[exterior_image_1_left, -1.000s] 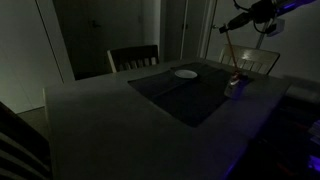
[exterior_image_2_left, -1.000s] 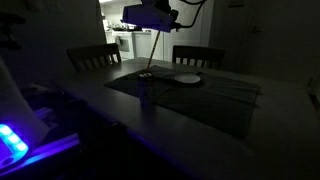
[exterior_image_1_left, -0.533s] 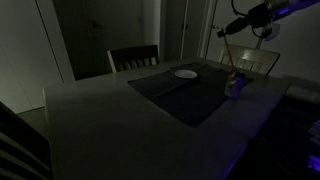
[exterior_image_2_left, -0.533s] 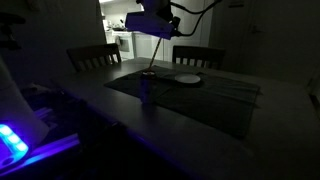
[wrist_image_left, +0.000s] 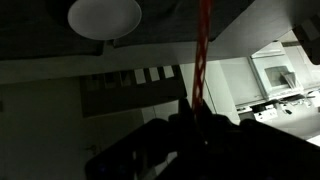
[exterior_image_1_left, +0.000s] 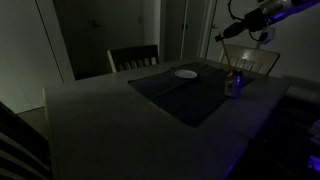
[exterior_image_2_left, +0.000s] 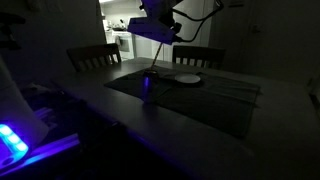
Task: Put the straw inside the can
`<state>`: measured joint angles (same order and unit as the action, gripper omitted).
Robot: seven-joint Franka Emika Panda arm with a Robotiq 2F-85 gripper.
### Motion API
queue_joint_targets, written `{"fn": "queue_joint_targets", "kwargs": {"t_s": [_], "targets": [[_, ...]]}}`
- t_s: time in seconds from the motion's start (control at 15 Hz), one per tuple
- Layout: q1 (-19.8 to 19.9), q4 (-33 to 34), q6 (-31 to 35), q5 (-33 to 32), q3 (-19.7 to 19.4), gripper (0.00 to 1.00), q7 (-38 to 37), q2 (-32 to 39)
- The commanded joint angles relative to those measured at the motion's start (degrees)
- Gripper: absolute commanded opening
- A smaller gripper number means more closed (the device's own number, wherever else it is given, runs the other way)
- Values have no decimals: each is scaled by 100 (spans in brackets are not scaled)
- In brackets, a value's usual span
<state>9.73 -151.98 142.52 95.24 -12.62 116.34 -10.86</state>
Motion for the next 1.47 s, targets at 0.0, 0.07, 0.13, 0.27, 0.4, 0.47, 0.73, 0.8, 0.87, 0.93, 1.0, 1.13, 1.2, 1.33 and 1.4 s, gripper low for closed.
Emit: {"fn": "queue_joint_targets", "kwargs": {"t_s": [0.0, 0.07, 0.13, 0.27, 0.4, 0.47, 0.73, 0.8, 0.87, 0.93, 1.0, 1.13, 1.2, 1.33, 1.4], "targets": [[108, 224, 76, 163, 138, 42, 135, 299], [109, 242, 79, 159, 134, 50, 121, 316], [107, 257, 97, 157, 135, 57, 120, 327], [106, 279, 131, 129, 138, 71, 100, 306], [104, 301, 185, 112, 145, 84, 95, 290], [106, 307, 207, 108, 145, 92, 93, 283], [107, 338, 337, 87, 154, 100, 73, 268], [108, 337, 360, 79, 154, 100, 66, 257], [107, 341, 379, 70, 155, 100, 59, 253], [106, 346, 405, 64, 158, 100, 56, 248], [105, 349, 430, 50, 161, 100, 41, 239], [105, 330, 480, 32, 164, 100, 38, 205], [104, 315, 512, 26, 169, 100, 39, 185], [101, 302, 556, 6, 177, 100, 31, 158], [101, 292, 576, -9, 180, 100, 22, 139]]}}
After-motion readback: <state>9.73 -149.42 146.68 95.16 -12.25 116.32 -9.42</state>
